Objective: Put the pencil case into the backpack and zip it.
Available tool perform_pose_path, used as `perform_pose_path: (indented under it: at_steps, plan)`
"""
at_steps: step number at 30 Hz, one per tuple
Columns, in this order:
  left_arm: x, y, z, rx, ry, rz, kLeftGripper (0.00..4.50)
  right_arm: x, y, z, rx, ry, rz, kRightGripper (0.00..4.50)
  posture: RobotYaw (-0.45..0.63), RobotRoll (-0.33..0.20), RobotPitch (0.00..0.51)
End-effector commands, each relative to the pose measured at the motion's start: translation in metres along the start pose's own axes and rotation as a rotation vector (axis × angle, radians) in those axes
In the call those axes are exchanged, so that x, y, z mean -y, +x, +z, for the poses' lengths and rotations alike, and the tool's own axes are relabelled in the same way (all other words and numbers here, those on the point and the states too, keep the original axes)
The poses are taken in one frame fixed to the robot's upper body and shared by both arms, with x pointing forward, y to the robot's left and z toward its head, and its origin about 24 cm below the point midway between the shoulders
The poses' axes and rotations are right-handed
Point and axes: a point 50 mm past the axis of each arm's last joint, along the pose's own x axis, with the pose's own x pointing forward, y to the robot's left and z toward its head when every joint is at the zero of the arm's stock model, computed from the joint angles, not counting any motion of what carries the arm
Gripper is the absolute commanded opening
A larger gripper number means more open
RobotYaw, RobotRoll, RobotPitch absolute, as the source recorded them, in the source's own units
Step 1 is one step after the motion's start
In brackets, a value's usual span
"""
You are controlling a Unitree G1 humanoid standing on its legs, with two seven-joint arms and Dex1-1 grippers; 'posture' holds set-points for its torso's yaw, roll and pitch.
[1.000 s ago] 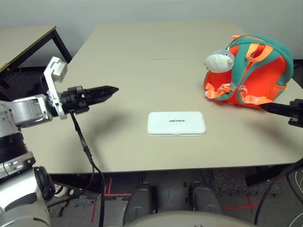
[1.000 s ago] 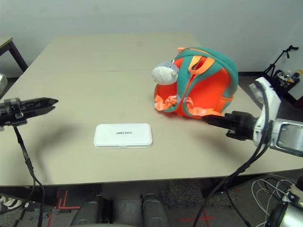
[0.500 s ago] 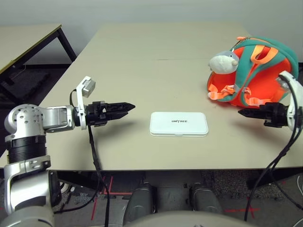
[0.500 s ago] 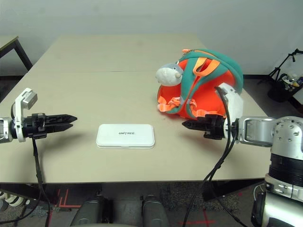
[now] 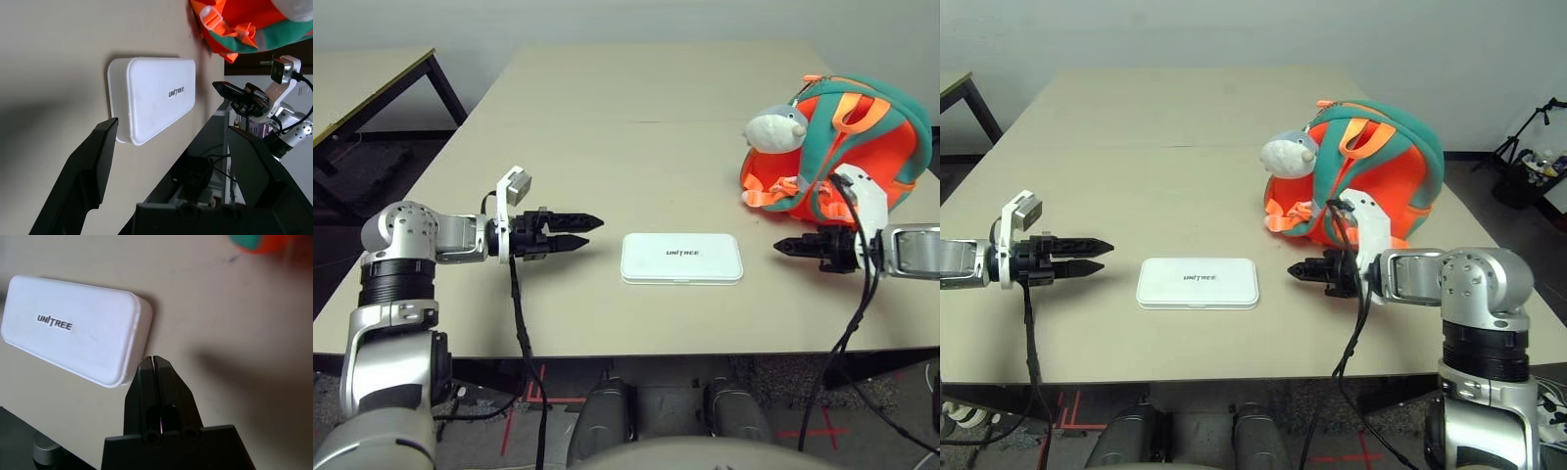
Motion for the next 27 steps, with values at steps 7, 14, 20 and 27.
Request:
perform_pose_path:
  at_steps: [7,14,20,27]
  plan:
    - [-0.005,0.022,-0.003,-0.048,0.003,0.002,4.5,-0.011,0.018,0.001,-0.036,-0.06,-0.043,0.03,0.0,0.0,0.061]
    - [-0.009,0.03,-0.004,-0.055,0.016,0.002,4.5,-0.011,0.028,-0.001,-0.045,-0.124,-0.103,0.03,-0.01,0.0,0.06]
    - [-0.012,0.035,-0.007,-0.067,0.014,-0.002,4.5,-0.016,0.034,-0.003,-0.048,-0.131,-0.107,0.03,-0.01,0.0,0.059]
    - [-0.017,0.039,-0.013,-0.083,-0.002,0.002,4.5,-0.023,0.039,-0.004,-0.047,-0.142,-0.084,0.03,-0.01,0.0,0.056]
